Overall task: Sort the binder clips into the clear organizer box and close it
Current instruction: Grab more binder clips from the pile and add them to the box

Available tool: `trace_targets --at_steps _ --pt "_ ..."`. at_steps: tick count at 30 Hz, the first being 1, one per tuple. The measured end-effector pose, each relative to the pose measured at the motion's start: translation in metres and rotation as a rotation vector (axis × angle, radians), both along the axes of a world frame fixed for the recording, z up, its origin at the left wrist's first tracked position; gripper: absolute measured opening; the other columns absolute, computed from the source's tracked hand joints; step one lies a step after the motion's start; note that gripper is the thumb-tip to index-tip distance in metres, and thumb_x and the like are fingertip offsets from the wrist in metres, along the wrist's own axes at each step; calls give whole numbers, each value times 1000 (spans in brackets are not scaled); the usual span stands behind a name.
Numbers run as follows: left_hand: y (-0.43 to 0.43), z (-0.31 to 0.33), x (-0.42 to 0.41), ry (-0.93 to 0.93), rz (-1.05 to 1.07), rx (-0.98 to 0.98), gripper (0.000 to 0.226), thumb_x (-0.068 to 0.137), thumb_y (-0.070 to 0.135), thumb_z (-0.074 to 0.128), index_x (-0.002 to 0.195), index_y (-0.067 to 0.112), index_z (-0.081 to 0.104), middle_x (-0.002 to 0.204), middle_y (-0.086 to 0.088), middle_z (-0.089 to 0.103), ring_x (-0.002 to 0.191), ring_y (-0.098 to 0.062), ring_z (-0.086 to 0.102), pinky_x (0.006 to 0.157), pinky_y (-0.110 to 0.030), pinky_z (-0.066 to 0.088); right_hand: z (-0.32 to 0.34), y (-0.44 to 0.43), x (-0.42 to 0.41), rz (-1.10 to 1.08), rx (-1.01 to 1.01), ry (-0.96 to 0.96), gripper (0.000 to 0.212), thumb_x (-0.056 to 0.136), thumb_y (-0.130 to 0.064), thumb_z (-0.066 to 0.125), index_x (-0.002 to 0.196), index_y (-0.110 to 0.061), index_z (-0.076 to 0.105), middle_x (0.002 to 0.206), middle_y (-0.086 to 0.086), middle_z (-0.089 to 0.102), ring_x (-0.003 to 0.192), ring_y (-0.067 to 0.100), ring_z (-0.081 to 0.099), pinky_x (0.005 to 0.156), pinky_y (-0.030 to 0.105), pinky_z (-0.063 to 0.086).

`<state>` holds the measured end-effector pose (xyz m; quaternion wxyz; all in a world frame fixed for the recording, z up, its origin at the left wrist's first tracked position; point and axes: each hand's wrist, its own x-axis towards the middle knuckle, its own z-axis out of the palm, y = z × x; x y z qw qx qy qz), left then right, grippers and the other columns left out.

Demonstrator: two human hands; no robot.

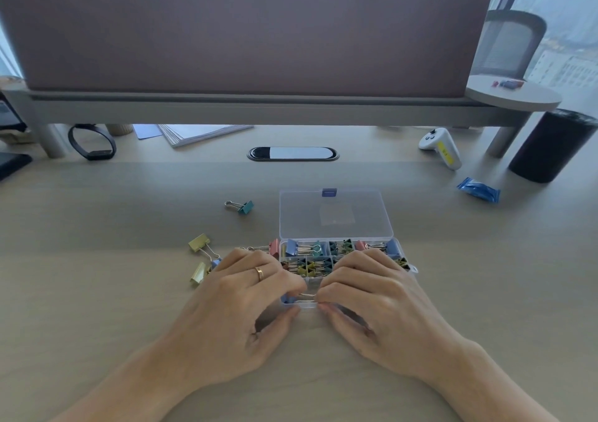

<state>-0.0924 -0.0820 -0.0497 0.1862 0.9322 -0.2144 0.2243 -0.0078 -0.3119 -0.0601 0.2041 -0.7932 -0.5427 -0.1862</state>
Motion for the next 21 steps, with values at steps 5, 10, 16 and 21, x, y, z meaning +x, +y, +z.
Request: trace_targets --at_steps 5,10,16,21 --pt "0 0 1 30 36 32 25 87 35 75 112 30 70 103 20 69 107 -3 59 94 -31 44 2 1 -1 -7 -24 1 17 103 -26 62 96 -24 77 103 -15 72 100 15 62 90 35 49" --pt "0 -2 1 -16 65 25 23 83 34 79 104 29 73 96 15 70 105 -4 57 92 -29 44 2 1 -1 -16 -35 12 19 104 -27 61 94 -24 77 102 -15 73 101 14 61 91 34 48" --pt "1 -3 0 -64 104 34 19 81 36 80 97 27 75 92 10 71 99 -6 57 89 -30 45 4 2 -1 -28 -25 17 19 103 -28 63 91 -24 78 99 -16 73 100 14 62 90 35 49" --pt "0 -4 1 -93 102 69 16 83 37 76 95 26 76 90 8 72 99 -7 56 88 -30 44 5 2 -1 -36 -24 21 18 101 -30 65 89 -25 78 97 -17 73 102 11 61 91 34 49"
